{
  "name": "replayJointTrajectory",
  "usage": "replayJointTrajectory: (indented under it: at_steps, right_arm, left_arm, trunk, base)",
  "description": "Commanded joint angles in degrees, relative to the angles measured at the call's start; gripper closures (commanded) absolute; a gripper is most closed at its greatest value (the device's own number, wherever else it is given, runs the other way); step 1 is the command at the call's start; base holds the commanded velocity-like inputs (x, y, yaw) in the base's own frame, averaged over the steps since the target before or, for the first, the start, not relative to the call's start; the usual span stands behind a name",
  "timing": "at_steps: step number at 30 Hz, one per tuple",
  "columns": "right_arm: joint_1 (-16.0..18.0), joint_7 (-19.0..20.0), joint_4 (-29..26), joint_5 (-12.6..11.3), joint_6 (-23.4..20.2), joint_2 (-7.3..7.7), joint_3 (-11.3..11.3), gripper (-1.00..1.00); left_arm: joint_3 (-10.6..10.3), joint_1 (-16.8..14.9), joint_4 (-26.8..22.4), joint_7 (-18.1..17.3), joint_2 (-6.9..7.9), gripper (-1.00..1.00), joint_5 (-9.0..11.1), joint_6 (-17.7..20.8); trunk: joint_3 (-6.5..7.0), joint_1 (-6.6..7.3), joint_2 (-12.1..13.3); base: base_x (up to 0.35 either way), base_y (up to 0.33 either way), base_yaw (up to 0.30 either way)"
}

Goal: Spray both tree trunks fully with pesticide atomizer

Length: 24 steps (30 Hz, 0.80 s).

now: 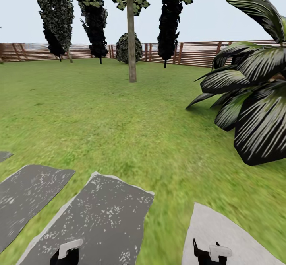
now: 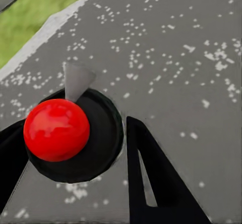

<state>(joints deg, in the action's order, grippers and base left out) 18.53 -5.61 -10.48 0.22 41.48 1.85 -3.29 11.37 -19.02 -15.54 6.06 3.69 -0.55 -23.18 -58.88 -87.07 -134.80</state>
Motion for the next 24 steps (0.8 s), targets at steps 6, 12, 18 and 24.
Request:
replayJointTrajectory:
  at_steps: [6,12,18,24]
  right_arm:
    - [0.01,0.14,0.02,0.05,0.18,-0.01,-0.24,-1.0]
    - [0.01,0.24,0.05,0.12,0.1,0.54,-0.21,-1.0]
    - [0.01,0.26,0.03,0.13,0.09,0.62,-0.14,-1.0]
    - [0.01,0.25,0.69,0.13,0.0,0.52,-0.15,-1.0]
  left_arm:
    - [-0.03,-0.05,0.08,0.18,0.0,1.0,-0.07,-0.2]
    - [-0.03,-0.05,0.09,0.18,0.0,1.0,-0.05,-0.2]
    - [-0.03,-0.05,0.11,0.18,0.0,1.0,0.02,-0.2]
    - [-0.03,-0.05,0.16,0.21,0.0,1.0,0.2,-0.2]
  trunk:
    - [-0.05,0.01,-0.02]
    - [-0.05,0.01,-0.02]
    - [-0.05,0.01,-0.02]
    - [-0.05,0.01,-0.02]
  base:
    - [0.0,0.0,0.27]
    - [0.0,0.0,0.06]
    - [0.11,0.0,0.004]
    - [0.305,0.018,0.0]
